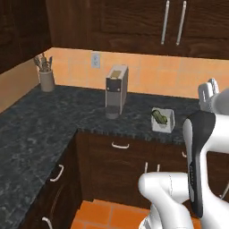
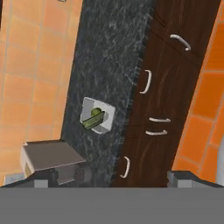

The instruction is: Take the meat container that has the chicken drumstick and place it on the second highest rack of the freezer. Then take the vegetable container that has the lime and cucumber and place it on the highest rack of the freezer.

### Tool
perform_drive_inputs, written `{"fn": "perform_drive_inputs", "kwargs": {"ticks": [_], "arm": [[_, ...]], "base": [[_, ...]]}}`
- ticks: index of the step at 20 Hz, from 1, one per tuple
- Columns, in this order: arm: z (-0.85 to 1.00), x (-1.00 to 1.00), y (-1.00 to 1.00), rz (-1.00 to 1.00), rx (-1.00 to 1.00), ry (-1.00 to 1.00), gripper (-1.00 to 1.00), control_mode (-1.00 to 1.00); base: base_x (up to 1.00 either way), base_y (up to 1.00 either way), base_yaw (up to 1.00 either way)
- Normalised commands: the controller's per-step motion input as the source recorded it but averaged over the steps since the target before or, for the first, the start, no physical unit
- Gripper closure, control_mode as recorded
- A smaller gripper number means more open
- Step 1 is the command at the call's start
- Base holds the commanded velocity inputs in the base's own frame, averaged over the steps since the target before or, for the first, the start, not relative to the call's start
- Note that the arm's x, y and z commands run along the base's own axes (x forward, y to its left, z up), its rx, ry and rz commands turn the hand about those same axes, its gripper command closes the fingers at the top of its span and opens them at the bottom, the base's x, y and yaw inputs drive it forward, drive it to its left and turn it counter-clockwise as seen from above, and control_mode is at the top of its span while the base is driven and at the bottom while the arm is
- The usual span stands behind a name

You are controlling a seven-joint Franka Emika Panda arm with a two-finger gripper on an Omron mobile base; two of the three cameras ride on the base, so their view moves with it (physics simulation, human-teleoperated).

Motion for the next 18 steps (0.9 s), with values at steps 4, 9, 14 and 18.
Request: {"fn": "perform_drive_inputs", "kwargs": {"ticks": [4,9,14,18], "arm": [[0.0,0.0,0.0,0.0,0.0,0.0,-1.0,1.0],[0.0,0.0,0.0,0.0,0.0,0.0,-1.0,1.0],[0.0,0.0,0.0,0.0,0.0,0.0,-1.0,1.0],[0.0,0.0,0.0,0.0,0.0,0.0,-1.0,1.0]], "base": [[0.39,0.33,-0.57],[0.49,0.59,-0.35],[0.67,0.38,-0.23],[0.33,0.12,-0.2]]}}
